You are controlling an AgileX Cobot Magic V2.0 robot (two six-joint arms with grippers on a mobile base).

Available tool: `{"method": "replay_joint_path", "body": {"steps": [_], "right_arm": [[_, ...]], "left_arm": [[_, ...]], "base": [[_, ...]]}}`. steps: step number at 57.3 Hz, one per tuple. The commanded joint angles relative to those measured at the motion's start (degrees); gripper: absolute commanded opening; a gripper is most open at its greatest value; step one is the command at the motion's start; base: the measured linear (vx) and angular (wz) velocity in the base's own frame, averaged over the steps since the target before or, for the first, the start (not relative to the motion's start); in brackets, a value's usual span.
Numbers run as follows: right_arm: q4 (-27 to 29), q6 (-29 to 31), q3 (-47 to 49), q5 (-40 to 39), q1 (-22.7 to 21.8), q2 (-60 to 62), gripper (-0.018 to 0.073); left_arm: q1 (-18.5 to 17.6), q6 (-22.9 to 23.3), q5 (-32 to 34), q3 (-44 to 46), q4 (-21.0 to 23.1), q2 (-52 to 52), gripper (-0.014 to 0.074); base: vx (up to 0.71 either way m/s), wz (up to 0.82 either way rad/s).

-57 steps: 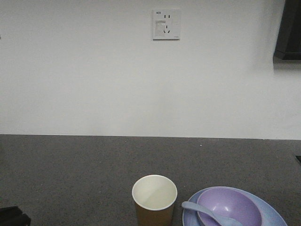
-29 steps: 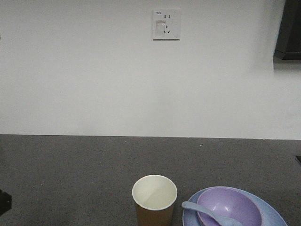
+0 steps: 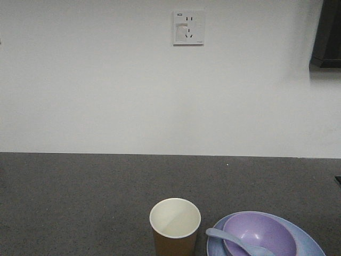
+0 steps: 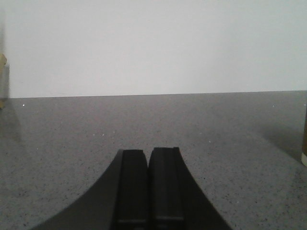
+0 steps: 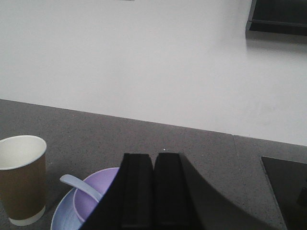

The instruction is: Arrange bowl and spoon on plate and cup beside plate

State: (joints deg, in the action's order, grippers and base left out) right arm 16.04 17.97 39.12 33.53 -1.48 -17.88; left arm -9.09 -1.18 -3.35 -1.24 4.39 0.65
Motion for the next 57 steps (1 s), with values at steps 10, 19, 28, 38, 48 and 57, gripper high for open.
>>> {"method": "replay_joint_path", "body": {"steps": [10,19,28,38,48,57], "right_arm": [[0.4,0.4,1.5,-4.2,-0.4,-0.6,-0.0008],[0.4,0.4,1.5,-4.2,-0.4,-0.6,-0.0008],[0.4,0.4,1.5,-4.2,-0.4,-0.6,-0.0008],[0.4,0.4,1.5,-4.2,-0.4,-0.6,-0.0008],[-0.4,0.4,1.5,-4.2,-0.4,-0.8,-0.0008],[-9.0,-7.8,-0.4,-5.8,-0.4,-0.7,-0.0008]], "left_arm": [[0.2,-0.2,2.1,1.2,0.7,-2.1,-0.0004],[0.2,-0.2,2.1,1.2,0.7,-2.1,-0.0004],[0.2,-0.2,2.1,1.2,0.7,-2.1,-0.0004],[0.2,-0.2,2.1,1.2,0.7,-2.1,-0.0004],[0.2,-0.2,2.1,1.2,0.7,-2.1,-0.0004],[0.2,-0.2,2.1,1.2,0.7,-2.1,-0.0004]], "base": [[0.0,0.0],[0.0,0.0],[0.0,0.0],[0.0,0.0],[0.0,0.0],[0.0,0.0]]}}
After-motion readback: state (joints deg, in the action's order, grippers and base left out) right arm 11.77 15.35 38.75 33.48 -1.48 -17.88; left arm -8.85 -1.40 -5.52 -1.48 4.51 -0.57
